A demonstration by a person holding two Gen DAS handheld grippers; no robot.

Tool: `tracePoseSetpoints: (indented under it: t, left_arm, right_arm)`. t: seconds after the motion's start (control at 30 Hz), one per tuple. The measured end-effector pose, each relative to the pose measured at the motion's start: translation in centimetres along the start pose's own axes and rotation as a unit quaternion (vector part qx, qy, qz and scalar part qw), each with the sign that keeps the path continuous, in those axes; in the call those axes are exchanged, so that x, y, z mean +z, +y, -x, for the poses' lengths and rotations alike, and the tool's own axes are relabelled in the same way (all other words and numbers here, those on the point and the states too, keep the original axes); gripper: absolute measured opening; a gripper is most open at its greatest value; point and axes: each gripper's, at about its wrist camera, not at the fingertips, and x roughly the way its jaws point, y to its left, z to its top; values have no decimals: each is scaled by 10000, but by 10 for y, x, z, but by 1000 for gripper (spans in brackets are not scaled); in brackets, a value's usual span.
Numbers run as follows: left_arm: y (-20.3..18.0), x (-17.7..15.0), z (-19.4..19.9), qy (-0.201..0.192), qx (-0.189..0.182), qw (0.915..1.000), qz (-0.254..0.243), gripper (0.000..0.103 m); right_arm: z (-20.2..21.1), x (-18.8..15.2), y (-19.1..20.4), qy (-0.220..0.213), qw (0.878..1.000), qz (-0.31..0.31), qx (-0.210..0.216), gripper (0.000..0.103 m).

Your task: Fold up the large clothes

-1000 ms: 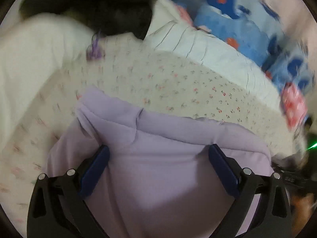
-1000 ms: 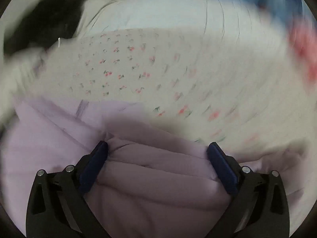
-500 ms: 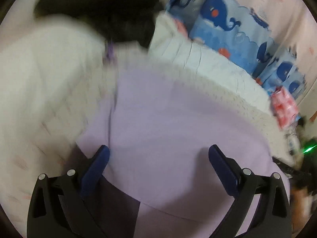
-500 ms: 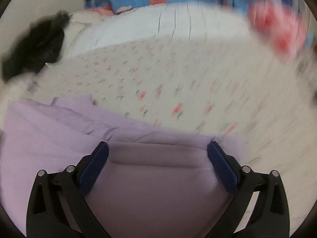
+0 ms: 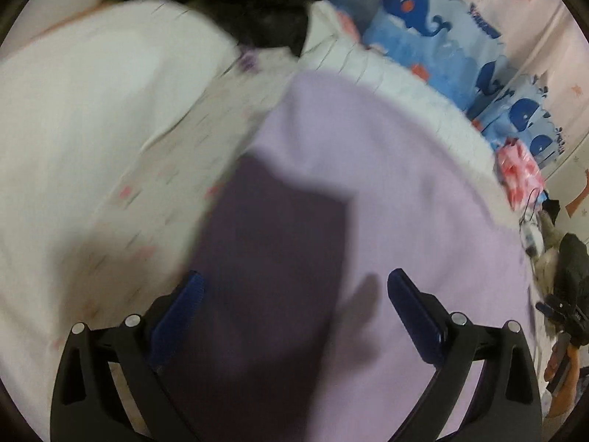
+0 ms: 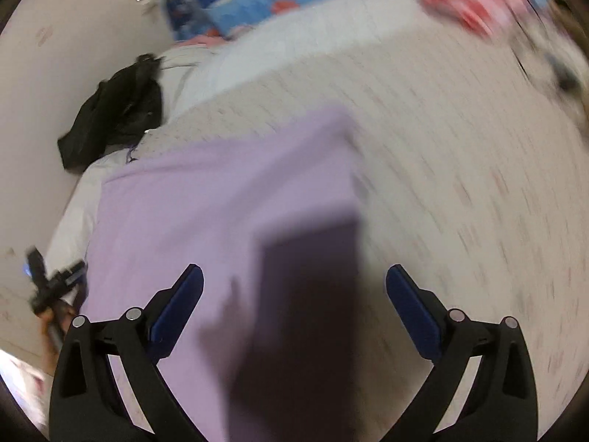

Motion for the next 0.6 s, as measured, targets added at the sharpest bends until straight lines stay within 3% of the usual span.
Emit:
tracePoseSetpoints:
  t: [0.07,0.13,0.23,0.33,0.37,0.4,0.47,0.53,0.6]
  left_arm:
    - [29,-14,8,168,206,9991,316,96]
    - [52,-24,15,240,-192,9960,844,96]
    - [53,-27,22,253,-251,9951,924,96]
    - [42,-27,18,491,-691,9914,992,96]
    - [37,-27,10,689,-749,9899,984,96]
    - [33,-28,5,830,-763,9892,932,96]
    - [25,-33,-4,1015,-702,9893,784,96]
    - [19,-34,-5,1000,-812,9887,763,96]
    - [15,-35,-1,982,-1037,9863,825,96]
  right_arm:
    - [2,-26,-31,255,9981,-485,281,96]
    - [-7,-41,-50,525,9909,-940,806,96]
    - [-22,-47,-54,678,9807,-1139,1434,96]
    - [-35,-46,-43,839,9628,-1235,2254,97]
    - [-40,-47,-37,916,9617,-1218,2277,97]
    - [-42,-47,-32,920,9703,-1074,1961,97]
    - [-48,-46,-27,1013,9717,-1109,1825,97]
    - [-45,-45,-26,1001,9689,-1193,1923,97]
    - [-48,-45,-24,1194,9732,-1000,1694,97]
